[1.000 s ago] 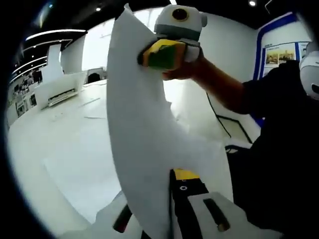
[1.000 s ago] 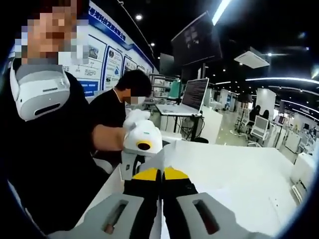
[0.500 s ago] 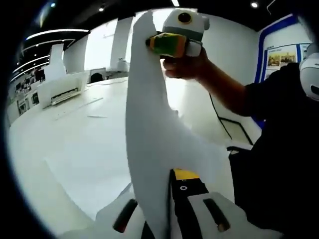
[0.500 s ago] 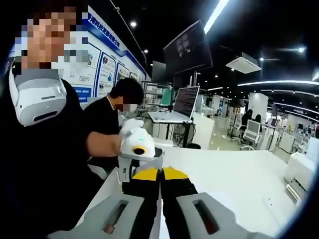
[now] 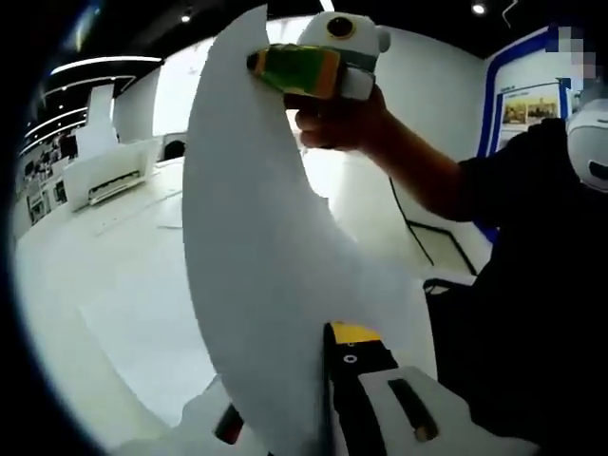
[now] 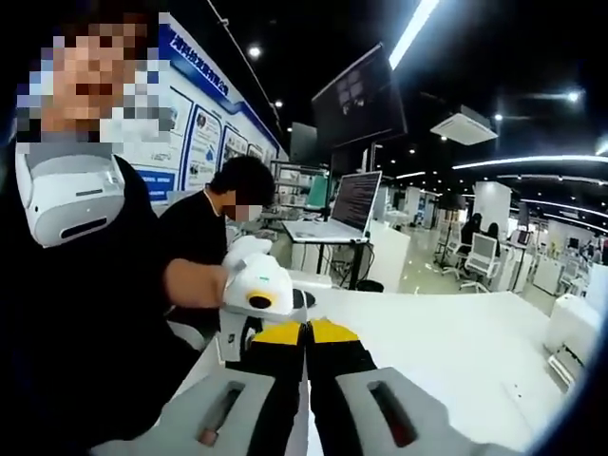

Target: Organize the stack of printing papers by aligning and flattening the scattered papers on the table

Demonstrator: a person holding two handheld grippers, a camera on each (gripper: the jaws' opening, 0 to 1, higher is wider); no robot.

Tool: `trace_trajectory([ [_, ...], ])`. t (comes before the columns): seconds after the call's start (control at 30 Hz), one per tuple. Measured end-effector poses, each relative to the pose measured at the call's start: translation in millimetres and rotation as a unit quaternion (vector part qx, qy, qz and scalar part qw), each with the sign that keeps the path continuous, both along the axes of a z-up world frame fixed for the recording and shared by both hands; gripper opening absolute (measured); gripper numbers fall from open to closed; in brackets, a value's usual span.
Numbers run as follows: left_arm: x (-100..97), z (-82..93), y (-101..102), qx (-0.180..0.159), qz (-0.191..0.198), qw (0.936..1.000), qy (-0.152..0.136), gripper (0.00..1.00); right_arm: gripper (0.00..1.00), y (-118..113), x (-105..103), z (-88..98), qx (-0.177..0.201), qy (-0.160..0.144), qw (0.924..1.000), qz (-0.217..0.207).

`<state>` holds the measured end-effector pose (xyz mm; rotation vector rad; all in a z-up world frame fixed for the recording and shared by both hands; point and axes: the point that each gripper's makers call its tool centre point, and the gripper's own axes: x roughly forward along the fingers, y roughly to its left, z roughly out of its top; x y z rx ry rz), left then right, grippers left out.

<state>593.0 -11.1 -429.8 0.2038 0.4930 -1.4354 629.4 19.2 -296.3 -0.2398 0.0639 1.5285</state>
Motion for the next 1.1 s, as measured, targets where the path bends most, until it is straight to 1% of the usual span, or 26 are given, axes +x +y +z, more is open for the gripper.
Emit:
trace_trajectory([
  [0.1,4.2,-1.0,-1,0.003,0.009,0.9999,-0.008,0.09,0.0,2,-1,0.1,-0.002,-0.001,1.0,0.006],
  [0.23,9.2,4.2,-1,-0.009,0.018,0.9998,-0.003,0.11,0.0,2,-2,-0.4,-0.003,0.001,0.9999,0.011],
  [0.37,11.9,5.0,-1,-0.009,0.021,0.9997,-0.006,0.14,0.0,3,-1,-3.0,-0.007,0.003,0.9999,0.012],
  [0.43,13.9,4.2,-1,-0.009,0.022,0.9997,-0.004,0.12,0.0,3,-2,-3.6,-0.008,0.003,0.9999,0.015],
  [0.5,14.2,4.4,-1,-0.011,0.02,0.9997,-0.008,0.06,0.0,4,-3,-3.7,-0.008,0.004,0.9998,0.017],
  [0.57,13.7,5.3,-1,-0.015,0.018,0.9997,-0.007,0.06,0.0,5,-3,-3.3,-0.008,0.003,0.9998,0.019],
  [0.77,9.9,5.9,0,-0.021,0.011,0.9997,-0.006,0.05,0.0,6,-5,-3.1,-0.016,-0.012,0.9996,0.022],
  [0.83,11.7,6.2,1,-0.022,0.013,0.9997,-0.005,0.05,0.04,4,-3,-1.8,-0.016,-0.013,0.9997,0.016],
  [0.97,13.5,7.2,2,-0.025,0.019,0.9995,-0.003,0.05,0.06,-1,2,-0.2,-0.018,-0.015,0.9997,0.002],
  [1.03,13.8,7.4,3,-0.026,0.02,0.9994,-0.003,0.05,0.1,-5,5,2.4,-0.014,-0.015,0.9998,-0.007],
  [1.1,13.7,7.5,3,-0.027,0.02,0.9994,-0.004,0.05,0.12,-7,6,3.9,-0.012,-0.016,0.9997,-0.013],
])
